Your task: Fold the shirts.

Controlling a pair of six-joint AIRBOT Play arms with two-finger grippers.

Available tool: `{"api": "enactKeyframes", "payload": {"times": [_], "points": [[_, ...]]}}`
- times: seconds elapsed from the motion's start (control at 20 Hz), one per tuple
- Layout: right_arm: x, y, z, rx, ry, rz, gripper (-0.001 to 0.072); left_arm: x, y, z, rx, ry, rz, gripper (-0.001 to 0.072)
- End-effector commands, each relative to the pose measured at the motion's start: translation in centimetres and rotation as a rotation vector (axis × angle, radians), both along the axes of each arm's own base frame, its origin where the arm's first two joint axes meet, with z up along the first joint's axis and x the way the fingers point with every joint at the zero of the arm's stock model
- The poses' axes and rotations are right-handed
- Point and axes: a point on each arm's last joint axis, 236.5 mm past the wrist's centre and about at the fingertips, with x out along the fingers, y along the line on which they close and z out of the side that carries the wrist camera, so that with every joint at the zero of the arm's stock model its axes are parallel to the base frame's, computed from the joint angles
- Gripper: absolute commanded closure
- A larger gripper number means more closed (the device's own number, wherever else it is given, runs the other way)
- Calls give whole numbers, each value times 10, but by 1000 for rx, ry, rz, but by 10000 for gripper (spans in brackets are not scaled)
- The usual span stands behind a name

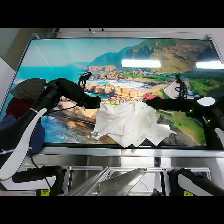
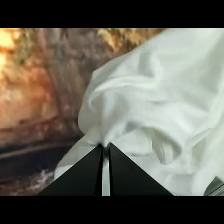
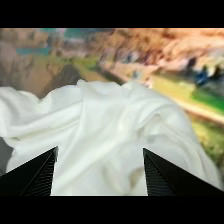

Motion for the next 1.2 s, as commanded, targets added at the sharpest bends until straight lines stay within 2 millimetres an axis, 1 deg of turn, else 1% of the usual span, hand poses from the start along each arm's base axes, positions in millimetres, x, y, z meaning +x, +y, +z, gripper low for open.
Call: {"api": "enactKeyframes", "payload": {"times": [0.0,0.05,0.1,0.2,0.4,0.5,0.6,0.65,0.7,0.75,0.8,0.85,0.9,0.95,1.0,1.05,1.1,1.15], "points": [[8,-62,-15,-79,28,-78,117,9,16,-15,18,81,-37,688],[1,-69,-23,-100,57,-72,116,9,18,-15,20,93,-46,688],[0,-70,-29,-103,72,-72,110,10,20,-15,21,101,-46,689],[1,-64,-43,-97,102,-62,110,12,20,-18,22,100,-53,688],[7,-54,-92,-120,176,-55,111,11,20,-32,28,127,-59,688],[-2,-45,-114,-100,244,-22,111,10,20,-34,29,135,-67,688],[-13,-32,-127,-80,295,25,119,9,20,-34,29,129,-78,689],[-16,-26,-129,-76,304,43,268,9,20,-34,29,128,-81,688],[-16,-21,-126,-73,298,56,515,10,20,-34,28,126,-81,688],[-14,-15,-118,-50,276,82,689,10,20,-33,27,122,-87,688],[-10,-9,-104,-16,255,100,691,10,19,-30,25,116,-101,688],[-4,-8,-86,-9,217,118,691,10,19,-22,22,115,-114,688],[3,-8,-64,-11,164,130,691,10,18,-8,16,96,-129,688],[11,-10,-31,-18,89,142,691,14,17,12,8,52,-140,689],[17,-13,6,-29,9,144,691,22,16,41,-5,-23,-141,688],[21,-16,51,-50,-95,148,691,30,17,77,-23,-116,-132,688],[18,-17,100,-80,-212,155,691,35,14,126,-60,-235,-126,688],[11,-18,149,-115,-332,157,691,35,11,179,-112,-357,-119,688]]}}
